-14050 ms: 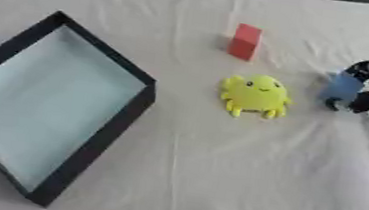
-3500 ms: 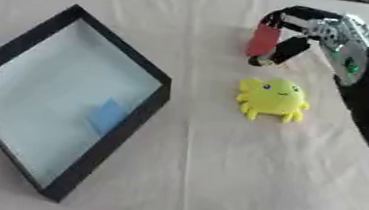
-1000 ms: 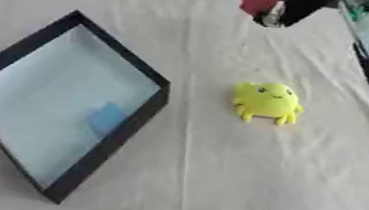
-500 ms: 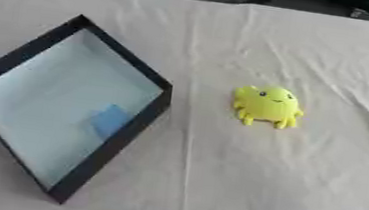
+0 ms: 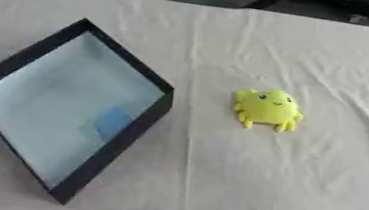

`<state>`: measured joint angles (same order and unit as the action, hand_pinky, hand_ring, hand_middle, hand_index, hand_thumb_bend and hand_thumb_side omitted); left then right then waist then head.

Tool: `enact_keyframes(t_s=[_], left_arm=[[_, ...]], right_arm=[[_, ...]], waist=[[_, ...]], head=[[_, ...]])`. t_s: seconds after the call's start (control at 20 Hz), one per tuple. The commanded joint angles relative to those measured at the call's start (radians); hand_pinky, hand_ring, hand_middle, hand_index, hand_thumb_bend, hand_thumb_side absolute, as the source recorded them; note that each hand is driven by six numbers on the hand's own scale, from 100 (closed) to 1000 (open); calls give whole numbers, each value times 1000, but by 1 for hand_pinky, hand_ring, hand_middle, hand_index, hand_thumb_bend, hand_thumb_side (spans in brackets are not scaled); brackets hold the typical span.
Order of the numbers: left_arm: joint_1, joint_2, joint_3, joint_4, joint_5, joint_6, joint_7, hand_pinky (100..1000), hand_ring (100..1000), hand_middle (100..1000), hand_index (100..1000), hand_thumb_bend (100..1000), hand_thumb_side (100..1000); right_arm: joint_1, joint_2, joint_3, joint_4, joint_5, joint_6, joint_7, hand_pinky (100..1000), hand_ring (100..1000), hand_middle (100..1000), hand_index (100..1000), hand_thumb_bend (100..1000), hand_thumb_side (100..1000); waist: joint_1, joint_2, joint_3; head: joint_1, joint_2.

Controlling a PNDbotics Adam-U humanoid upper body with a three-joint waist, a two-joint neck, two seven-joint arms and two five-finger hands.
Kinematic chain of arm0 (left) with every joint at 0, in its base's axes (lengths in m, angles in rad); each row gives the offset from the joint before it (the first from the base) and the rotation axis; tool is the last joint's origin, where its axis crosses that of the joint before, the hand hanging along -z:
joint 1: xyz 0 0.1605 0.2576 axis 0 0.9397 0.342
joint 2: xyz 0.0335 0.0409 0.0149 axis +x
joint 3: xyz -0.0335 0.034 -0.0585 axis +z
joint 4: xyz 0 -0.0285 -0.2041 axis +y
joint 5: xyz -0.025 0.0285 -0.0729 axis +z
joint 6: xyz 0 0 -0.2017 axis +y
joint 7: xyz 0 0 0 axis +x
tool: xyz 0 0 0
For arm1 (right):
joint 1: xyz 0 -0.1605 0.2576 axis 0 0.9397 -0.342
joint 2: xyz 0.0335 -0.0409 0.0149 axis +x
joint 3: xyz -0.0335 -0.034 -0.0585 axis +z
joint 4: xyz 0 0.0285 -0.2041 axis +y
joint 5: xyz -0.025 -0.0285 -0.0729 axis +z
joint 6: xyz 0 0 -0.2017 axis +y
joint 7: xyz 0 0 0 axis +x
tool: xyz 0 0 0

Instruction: Pick up objects on the table and place them in the box.

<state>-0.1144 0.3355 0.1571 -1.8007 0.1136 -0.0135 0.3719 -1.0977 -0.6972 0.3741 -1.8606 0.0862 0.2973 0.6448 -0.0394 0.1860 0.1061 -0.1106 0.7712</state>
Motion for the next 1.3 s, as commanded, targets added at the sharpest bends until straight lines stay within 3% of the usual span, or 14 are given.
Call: enact_keyframes(t_s=[0.05,0.15,0.25,0.3,0.35,0.7,1.0,1.3], left_arm=[[-4,30,5,-13,-4,0,2,819,590,802,779,405,666],[-5,29,4,-13,-4,0,2,819,590,802,779,405,666],[-4,29,4,-12,-3,0,1,819,589,802,779,405,666],[-4,29,4,-12,-3,0,1,819,589,802,779,401,670],[-3,29,4,-12,-3,0,1,819,589,802,780,405,665],[-3,24,4,-11,-4,1,1,819,588,802,779,406,665],[-3,18,4,-11,-2,2,1,820,588,802,779,407,665],[-6,15,2,-12,-1,1,0,820,588,802,779,407,665]], right_arm=[[-40,36,4,-48,-10,22,6,806,608,440,633,305,120],[-53,68,15,-62,-10,32,13,805,608,440,632,340,120],[-65,102,30,-72,-6,40,24,804,608,441,632,301,119],[-69,116,37,-75,-3,43,30,803,607,441,632,373,134],[-76,133,45,-80,2,46,36,803,608,441,632,304,122],[-81,245,94,-80,53,44,80,807,612,448,638,305,125],[-33,325,159,5,158,1,128,804,612,448,639,307,130],[12,397,193,131,271,-62,121,801,613,449,638,319,137]], waist=[[3,-25,2],[3,-26,3],[2,-27,4],[2,-27,5],[2,-27,5],[1,-24,11],[0,-20,18],[2,-17,24]], head=[[-1,-1],[-2,-1],[-2,-1],[-3,-1],[-4,-1],[-5,-1],[-8,-1],[-13,-1]])
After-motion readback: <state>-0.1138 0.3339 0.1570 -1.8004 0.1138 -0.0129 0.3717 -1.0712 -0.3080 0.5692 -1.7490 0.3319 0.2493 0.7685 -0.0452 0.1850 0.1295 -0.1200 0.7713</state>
